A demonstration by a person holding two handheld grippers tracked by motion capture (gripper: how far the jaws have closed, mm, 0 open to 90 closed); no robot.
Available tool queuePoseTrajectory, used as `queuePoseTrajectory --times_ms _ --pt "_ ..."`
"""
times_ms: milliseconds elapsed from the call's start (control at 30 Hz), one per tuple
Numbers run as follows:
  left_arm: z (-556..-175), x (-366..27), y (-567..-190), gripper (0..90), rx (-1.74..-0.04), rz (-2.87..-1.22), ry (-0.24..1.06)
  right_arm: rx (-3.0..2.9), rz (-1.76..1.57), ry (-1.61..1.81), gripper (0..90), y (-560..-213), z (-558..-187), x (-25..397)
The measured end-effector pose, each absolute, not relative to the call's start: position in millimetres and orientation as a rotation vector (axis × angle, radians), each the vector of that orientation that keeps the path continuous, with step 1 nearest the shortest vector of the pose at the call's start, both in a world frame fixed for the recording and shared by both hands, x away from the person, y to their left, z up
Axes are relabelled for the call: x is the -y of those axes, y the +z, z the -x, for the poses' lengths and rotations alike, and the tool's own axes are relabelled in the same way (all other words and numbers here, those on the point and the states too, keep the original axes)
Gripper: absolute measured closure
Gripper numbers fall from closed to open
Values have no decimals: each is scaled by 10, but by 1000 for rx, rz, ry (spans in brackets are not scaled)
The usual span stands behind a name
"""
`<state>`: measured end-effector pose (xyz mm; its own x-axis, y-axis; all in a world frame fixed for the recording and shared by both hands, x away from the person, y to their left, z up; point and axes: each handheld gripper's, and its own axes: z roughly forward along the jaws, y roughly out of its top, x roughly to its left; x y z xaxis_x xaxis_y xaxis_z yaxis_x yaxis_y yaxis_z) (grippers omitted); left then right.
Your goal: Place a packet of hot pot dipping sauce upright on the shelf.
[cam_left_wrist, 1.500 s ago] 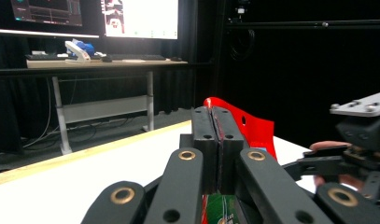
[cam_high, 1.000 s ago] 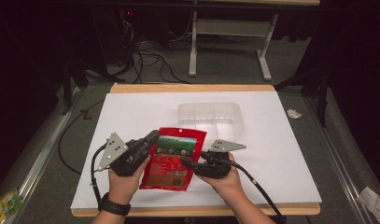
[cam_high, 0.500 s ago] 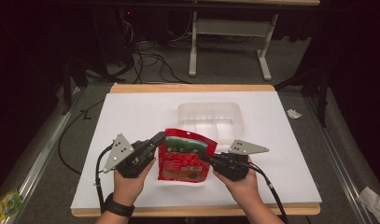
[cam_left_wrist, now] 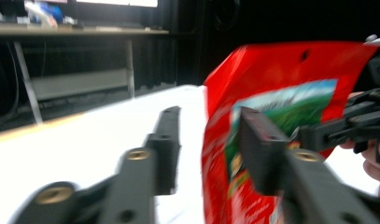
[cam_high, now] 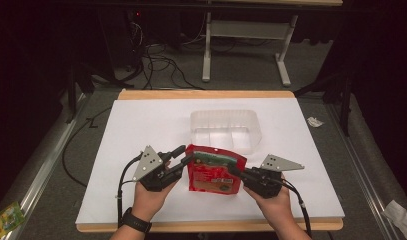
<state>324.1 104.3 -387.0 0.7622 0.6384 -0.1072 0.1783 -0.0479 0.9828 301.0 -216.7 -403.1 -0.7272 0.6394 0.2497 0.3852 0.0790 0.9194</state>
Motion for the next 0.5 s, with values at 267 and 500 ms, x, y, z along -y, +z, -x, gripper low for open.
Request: queuePoseTrajectory --times_ms 267,500 --pt "-3369 -984 -4160 447 -735 -1672 240 -2131 -1036 1697 900 -4038 -3004 2151" --pt "-3334 -931 -4245 789 -692 -1736 205 -2120 -1036 1705 896 -4049 -2992 2156"
